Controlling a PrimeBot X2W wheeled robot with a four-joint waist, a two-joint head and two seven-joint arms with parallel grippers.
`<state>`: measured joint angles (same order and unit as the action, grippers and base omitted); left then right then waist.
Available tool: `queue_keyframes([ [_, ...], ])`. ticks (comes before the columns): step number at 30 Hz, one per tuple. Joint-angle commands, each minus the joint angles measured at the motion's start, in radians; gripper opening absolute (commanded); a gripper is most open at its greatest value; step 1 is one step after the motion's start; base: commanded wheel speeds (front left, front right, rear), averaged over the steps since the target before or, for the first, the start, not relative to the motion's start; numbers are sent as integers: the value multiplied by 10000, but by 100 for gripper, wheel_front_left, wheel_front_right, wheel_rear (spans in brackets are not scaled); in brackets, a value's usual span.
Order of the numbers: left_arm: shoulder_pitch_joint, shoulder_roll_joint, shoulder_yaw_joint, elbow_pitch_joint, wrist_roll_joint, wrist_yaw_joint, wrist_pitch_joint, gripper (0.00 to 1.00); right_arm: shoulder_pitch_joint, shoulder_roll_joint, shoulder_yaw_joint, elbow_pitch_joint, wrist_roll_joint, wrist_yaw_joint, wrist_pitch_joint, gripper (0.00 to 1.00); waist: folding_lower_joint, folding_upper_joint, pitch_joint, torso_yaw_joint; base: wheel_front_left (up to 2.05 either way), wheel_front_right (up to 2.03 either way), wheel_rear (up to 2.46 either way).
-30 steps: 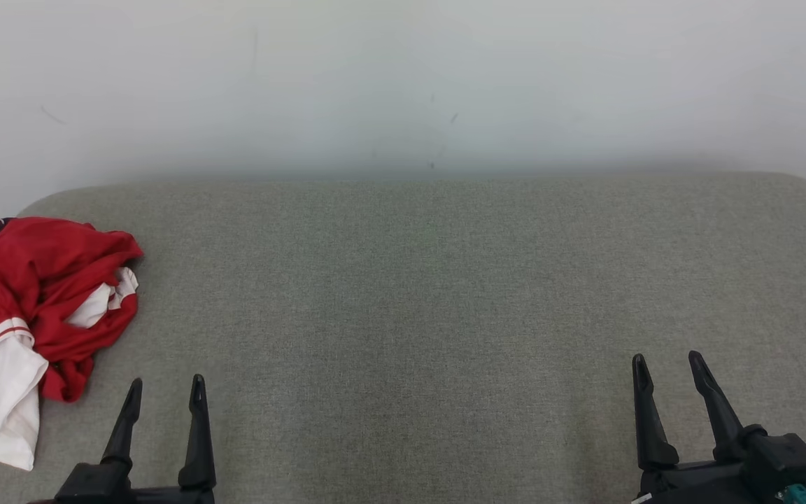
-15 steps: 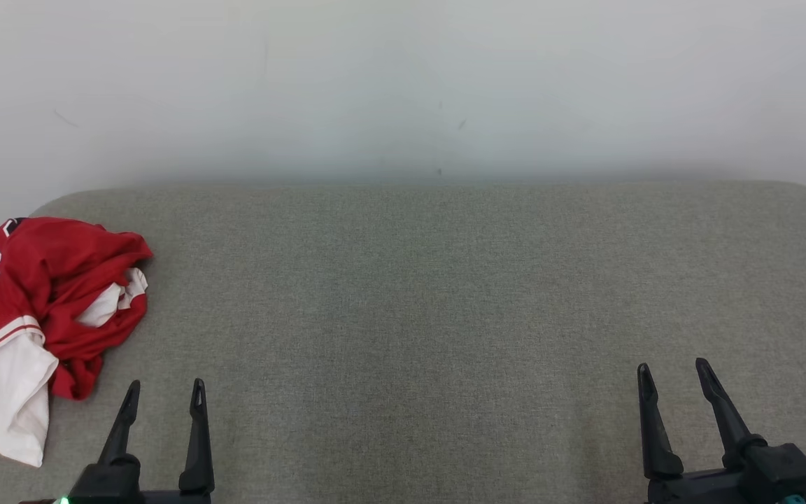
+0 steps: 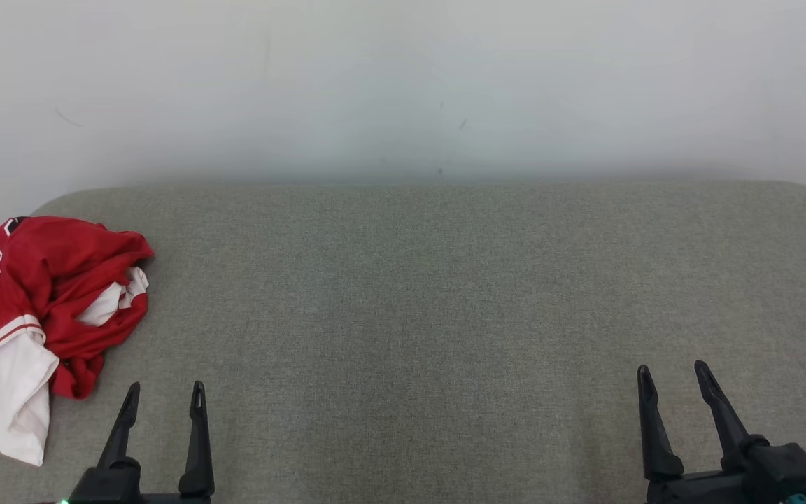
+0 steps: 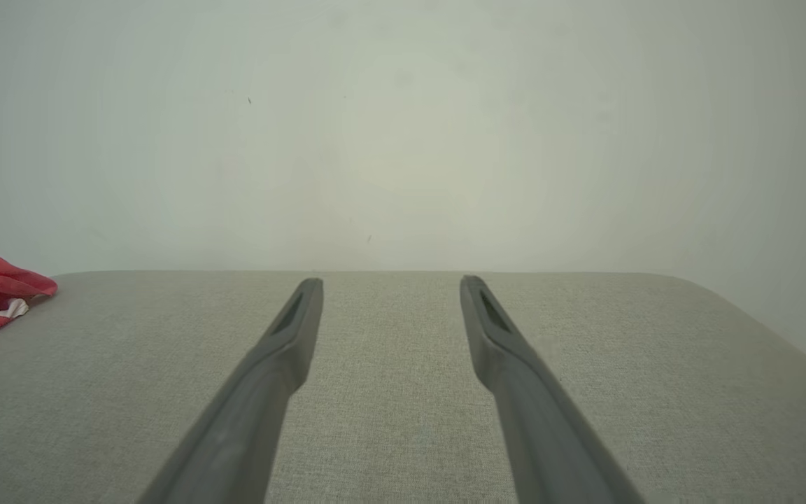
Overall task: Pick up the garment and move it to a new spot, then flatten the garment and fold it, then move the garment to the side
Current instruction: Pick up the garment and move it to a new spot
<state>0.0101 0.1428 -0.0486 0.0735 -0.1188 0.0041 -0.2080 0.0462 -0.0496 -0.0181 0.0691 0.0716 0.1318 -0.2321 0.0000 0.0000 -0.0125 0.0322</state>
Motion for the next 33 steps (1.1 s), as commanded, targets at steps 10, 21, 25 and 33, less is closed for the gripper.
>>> queue_keyframes([
  [10,86,84,-30,-1,-207,80,-46,100,82,-15,60,52,828,-21,86,100,0,0,-21,3,0,0,0],
  [21,4,148,-108,46,-292,115,-42,100,90,-14,74,80,928,-21,90,100,0,0,-37,103,0,0,0],
  [25,-64,156,-153,73,-315,108,-2,100,89,-14,98,127,1029,-21,105,100,0,0,-48,350,0,0,0],
  [33,41,226,-116,70,-405,195,97,100,185,-14,207,153,1134,-21,138,100,0,0,-45,1266,0,0,0],
])
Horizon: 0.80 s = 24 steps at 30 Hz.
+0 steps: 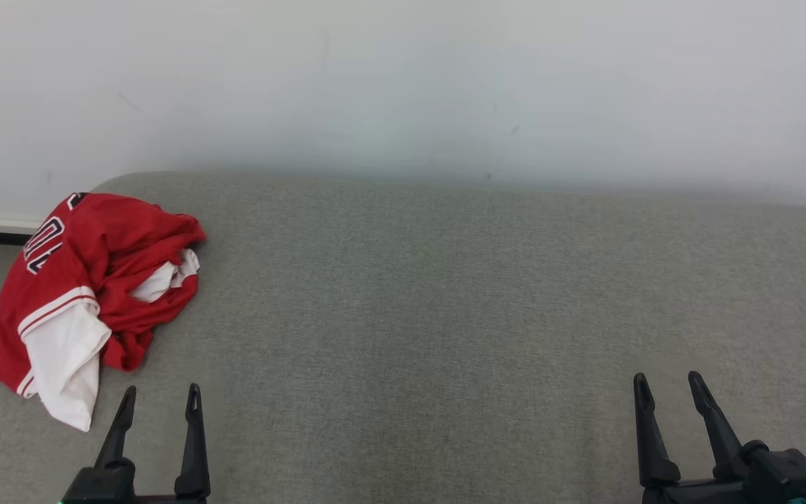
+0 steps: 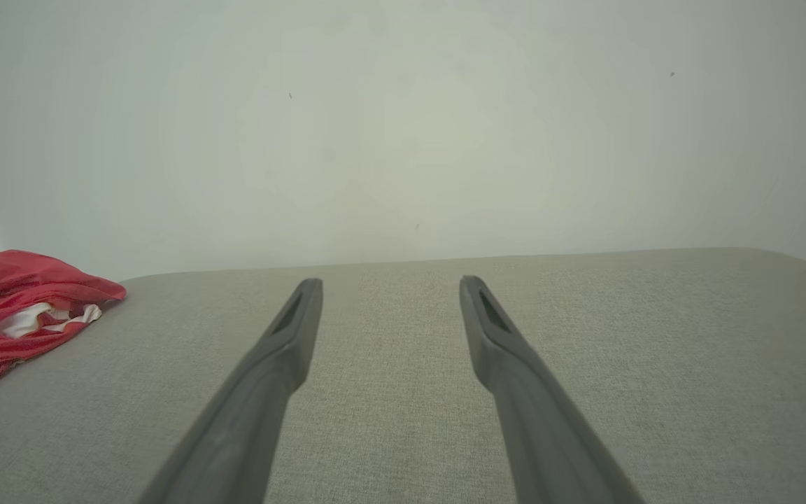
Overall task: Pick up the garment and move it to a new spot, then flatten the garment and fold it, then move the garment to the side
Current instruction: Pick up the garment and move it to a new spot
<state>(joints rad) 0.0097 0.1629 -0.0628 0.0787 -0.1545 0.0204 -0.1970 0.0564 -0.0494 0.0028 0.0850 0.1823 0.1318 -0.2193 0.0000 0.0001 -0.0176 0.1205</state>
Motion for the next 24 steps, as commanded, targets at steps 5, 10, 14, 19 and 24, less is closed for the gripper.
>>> queue_keyframes([
  [5,99,64,38,27,-99,65,26,100,97,-16,19,47,102,-21,29,100,0,-1,-13,921,0,0,0],
  [10,98,125,24,-43,-124,106,82,100,76,-16,89,145,179,-21,7,100,0,-1,-3,1657,0,0,0],
  [14,111,173,32,-98,-150,143,119,100,88,-16,130,171,206,-21,-2,100,0,-1,23,2256,0,0,0],
  [19,103,194,10,-115,-200,157,119,100,39,-16,116,212,192,-21,5,100,0,-1,119,3006,0,0,0],
  [24,135,239,17,-125,-229,222,100,100,-9,-18,132,225,162,-21,15,100,0,-1,190,3630,0,0,0],
])
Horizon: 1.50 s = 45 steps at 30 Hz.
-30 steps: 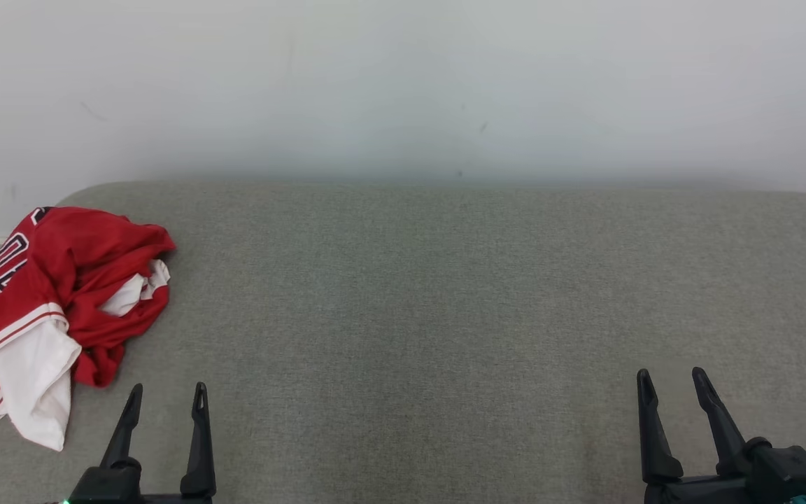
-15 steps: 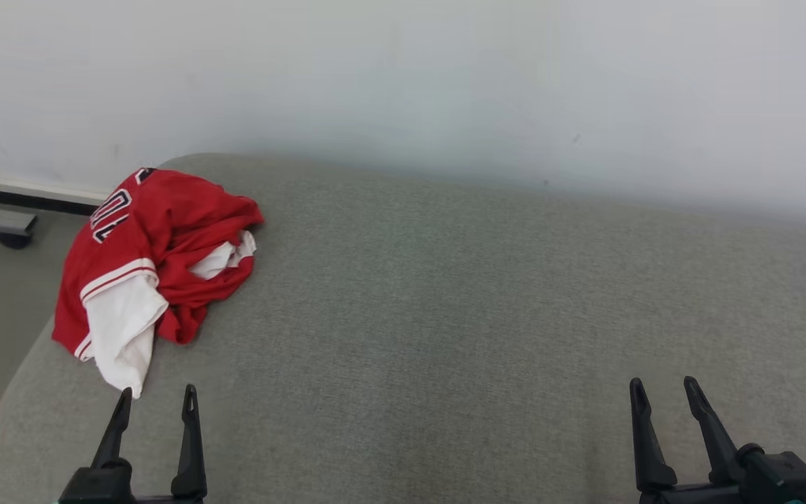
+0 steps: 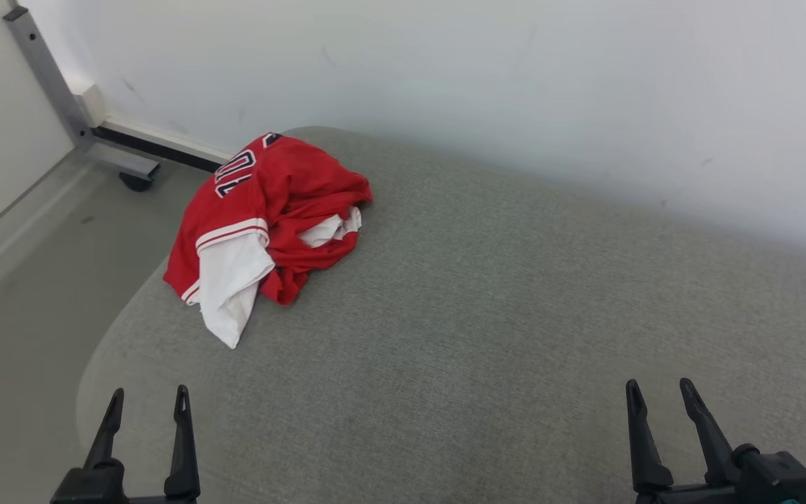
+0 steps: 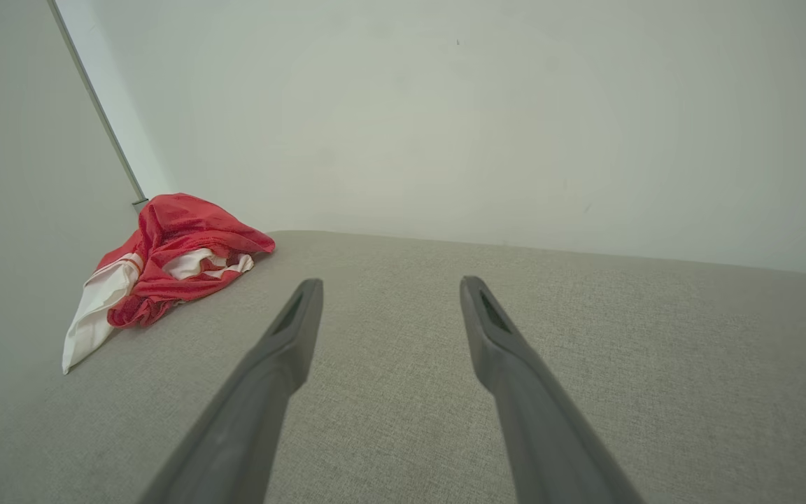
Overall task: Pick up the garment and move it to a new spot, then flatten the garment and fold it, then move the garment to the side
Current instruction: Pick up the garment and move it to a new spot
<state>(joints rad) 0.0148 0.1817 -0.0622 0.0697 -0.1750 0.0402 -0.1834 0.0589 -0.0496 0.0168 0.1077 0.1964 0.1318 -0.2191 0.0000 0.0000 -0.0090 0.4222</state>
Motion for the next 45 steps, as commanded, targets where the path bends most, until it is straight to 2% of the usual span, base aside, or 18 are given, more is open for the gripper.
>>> queue_keyframes([
  [1,109,60,34,-41,-41,44,-43,100,-40,-14,20,4,17,-21,15,100,0,0,104,701,0,0,0],
  [11,355,89,267,-219,-228,315,-174,100,-351,-17,321,55,-152,-21,129,100,0,0,258,1013,0,0,0],
  [23,-45,153,478,-70,-491,397,-210,100,-302,-14,177,75,-236,-21,74,100,0,0,328,875,0,0,0],
  [26,-476,243,683,-19,-748,345,-132,100,-328,-19,108,-28,-328,-21,73,100,0,0,453,487,0,0,0],
  [31,-1628,710,1091,33,-1087,202,176,100,-628,-16,-25,-367,-594,-21,215,100,0,0,922,-388,0,0,0],
  [44,-4927,1803,1973,506,-2000,-30,879,100,-1514,-201,-455,-1290,-922,-21,435,100,0,0,3134,-2615,0,0,0],
  [45,-5337,2028,2071,695,-2075,-39,987,100,-1643,-210,-441,-1359,-890,-21,376,100,0,0,3404,-2883,0,0,0],
])
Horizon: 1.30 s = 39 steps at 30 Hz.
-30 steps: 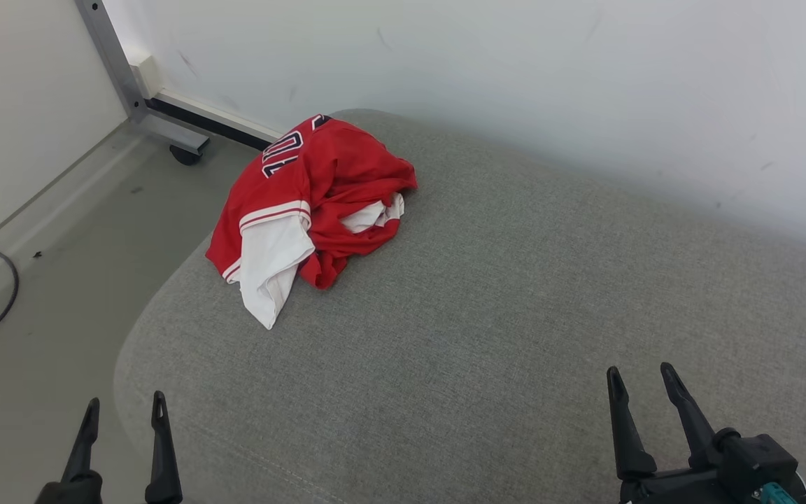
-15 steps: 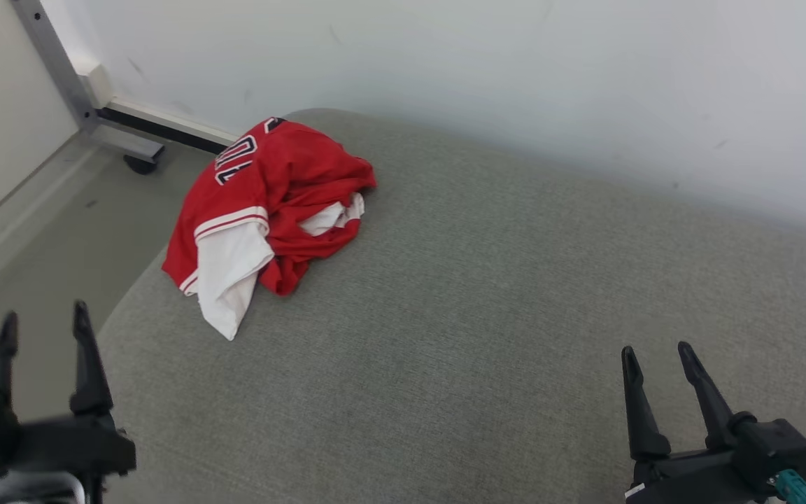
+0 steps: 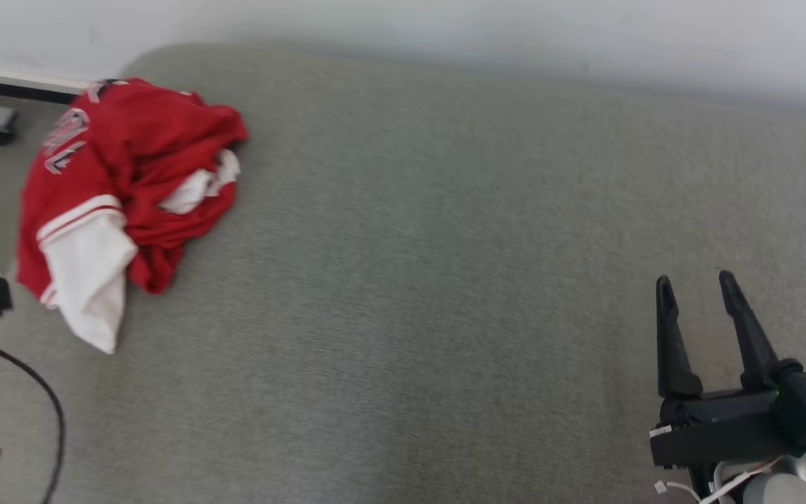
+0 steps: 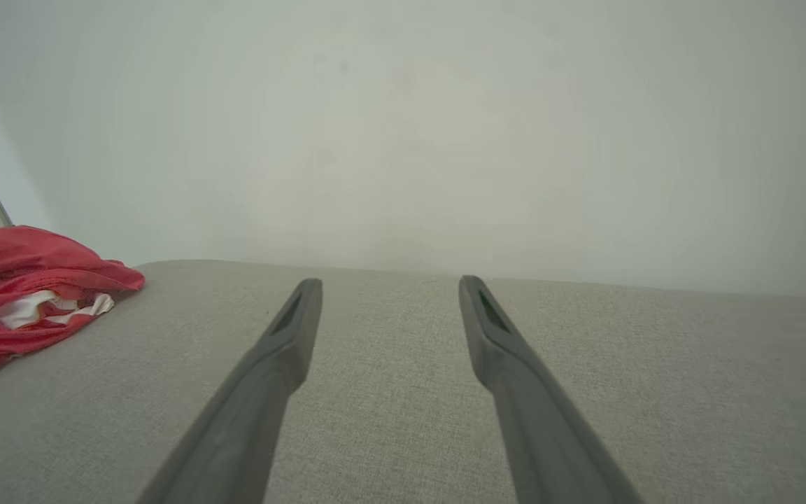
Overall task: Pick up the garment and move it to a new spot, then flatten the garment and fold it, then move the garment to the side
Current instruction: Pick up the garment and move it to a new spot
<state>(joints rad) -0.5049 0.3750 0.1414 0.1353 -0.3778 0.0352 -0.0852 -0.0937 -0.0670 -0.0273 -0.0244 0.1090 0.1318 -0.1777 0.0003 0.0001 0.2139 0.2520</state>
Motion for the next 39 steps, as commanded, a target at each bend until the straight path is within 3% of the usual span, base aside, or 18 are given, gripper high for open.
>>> queue_keyframes([
  [1,-331,143,82,192,-129,-4,79,100,-170,-48,-36,-50,1,-21,-78,100,-3,-1,1286,-1291,0,0,0],
  [17,-2148,1571,108,3349,-306,-569,1016,100,-690,-165,30,0,63,-21,-273,100,-3,-1,2052,-2356,0,0,0],
  [31,-2981,2024,-291,6562,-457,-996,1925,100,-789,-228,88,-68,-8,-21,-302,100,-3,-1,2341,-2626,0,0,0],
  [32,-3024,2018,-298,6747,-496,-1025,1917,82,-783,-228,85,-68,-18,-21,-298,100,-3,-1,2335,-2629,0,0,0],
  [33,-3063,2040,-330,6908,-476,-1030,1842,36,-775,-230,84,-72,-32,-21,-290,100,-3,-1,2329,-2624,0,0,0],
  [34,-3122,2039,-359,7051,-448,-1005,1783,0,-771,-235,72,-75,-51,-21,-268,100,-3,-1,2317,-2610,0,0,0],
  [39,-3410,1889,-529,7522,-340,-1060,1171,0,-731,-230,132,-87,-120,-21,-184,100,-3,-1,2112,-2451,0,0,0],
])
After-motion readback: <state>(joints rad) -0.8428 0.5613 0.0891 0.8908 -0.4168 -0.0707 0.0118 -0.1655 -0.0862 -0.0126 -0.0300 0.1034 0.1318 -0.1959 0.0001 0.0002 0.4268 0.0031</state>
